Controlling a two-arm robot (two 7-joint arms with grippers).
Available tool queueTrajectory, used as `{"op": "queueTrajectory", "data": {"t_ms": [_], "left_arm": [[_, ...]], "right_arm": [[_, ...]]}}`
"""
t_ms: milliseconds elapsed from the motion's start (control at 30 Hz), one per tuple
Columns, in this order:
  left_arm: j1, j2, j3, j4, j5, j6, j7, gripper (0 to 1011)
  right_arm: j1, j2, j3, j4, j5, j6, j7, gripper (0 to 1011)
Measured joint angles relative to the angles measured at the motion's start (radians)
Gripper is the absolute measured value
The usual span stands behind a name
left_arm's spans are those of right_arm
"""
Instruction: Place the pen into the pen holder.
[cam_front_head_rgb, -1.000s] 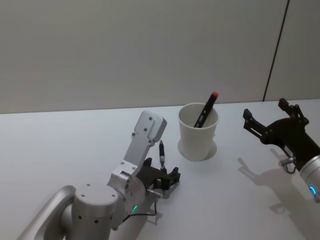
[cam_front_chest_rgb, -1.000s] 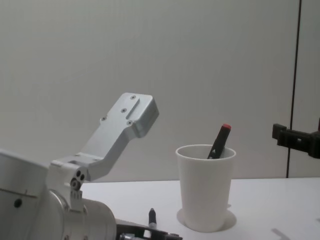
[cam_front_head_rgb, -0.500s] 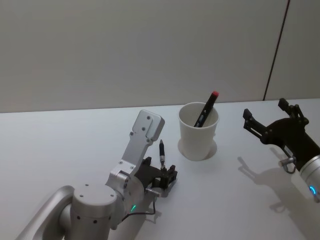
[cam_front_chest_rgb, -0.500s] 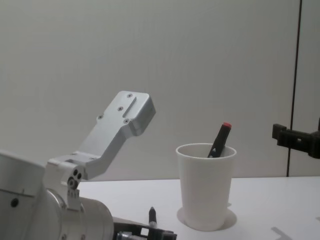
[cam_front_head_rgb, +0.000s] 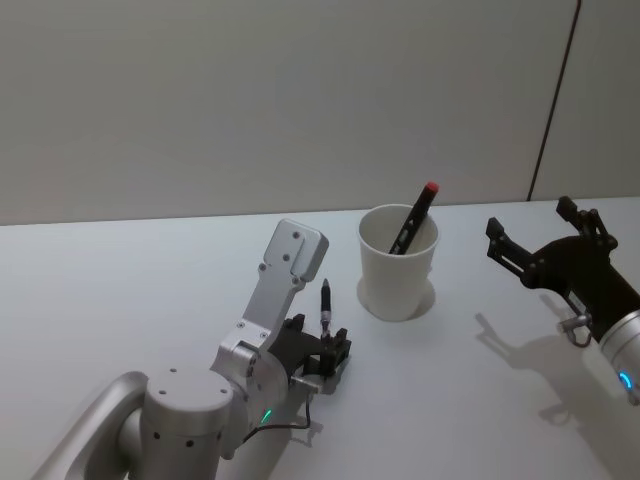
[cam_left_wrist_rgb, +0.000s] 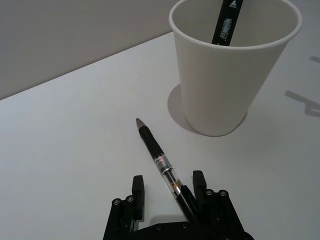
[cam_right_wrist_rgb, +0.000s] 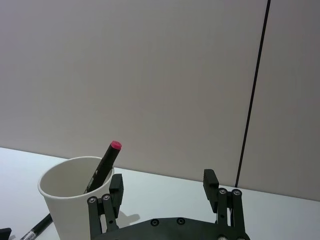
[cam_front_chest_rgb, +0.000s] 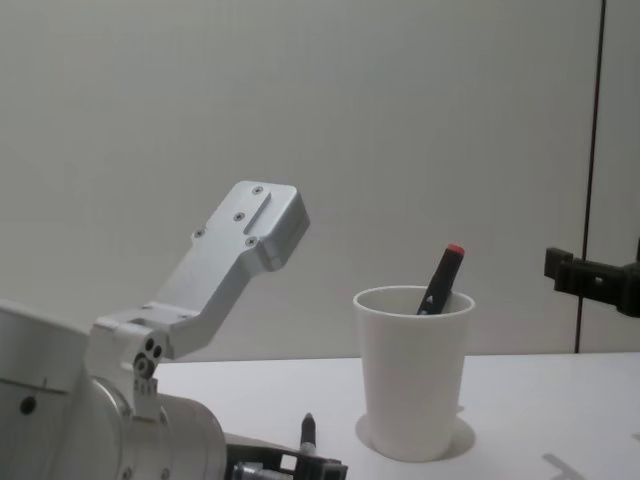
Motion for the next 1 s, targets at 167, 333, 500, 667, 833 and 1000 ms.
{"op": "queueTrajectory", "data": {"t_ms": [167,333,500,667,833,1000], "left_arm": [[0.000,0.000,0.000,0.000,0.000,-0.001,0.000,566],[0.000,0.000,0.000,0.000,0.001,-0.001,0.000,517],[0.000,0.001,-0.001,0.000,0.007,-0.001,-0.008,396],[-0.002,0.003,-0.001,-0.001,0.016,0.004,-0.023,284],[-0.003,0.005,-0.002,-0.002,0.026,0.010,-0.037,157],[-0.003,0.006,-0.002,-0.003,0.033,0.013,-0.046,154]], "right_arm": [[0.000,0.000,0.000,0.000,0.000,0.000,0.000,1001],[0.000,0.000,0.000,0.000,0.000,0.000,0.000,1001],[0.000,0.000,0.000,0.000,0.000,0.000,0.000,1001],[0.000,0.000,0.000,0.000,0.000,0.000,0.000,1001],[0.000,0.000,0.000,0.000,0.000,0.000,0.000,1002],[0.000,0.000,0.000,0.000,0.000,0.000,0.000,1001]]}}
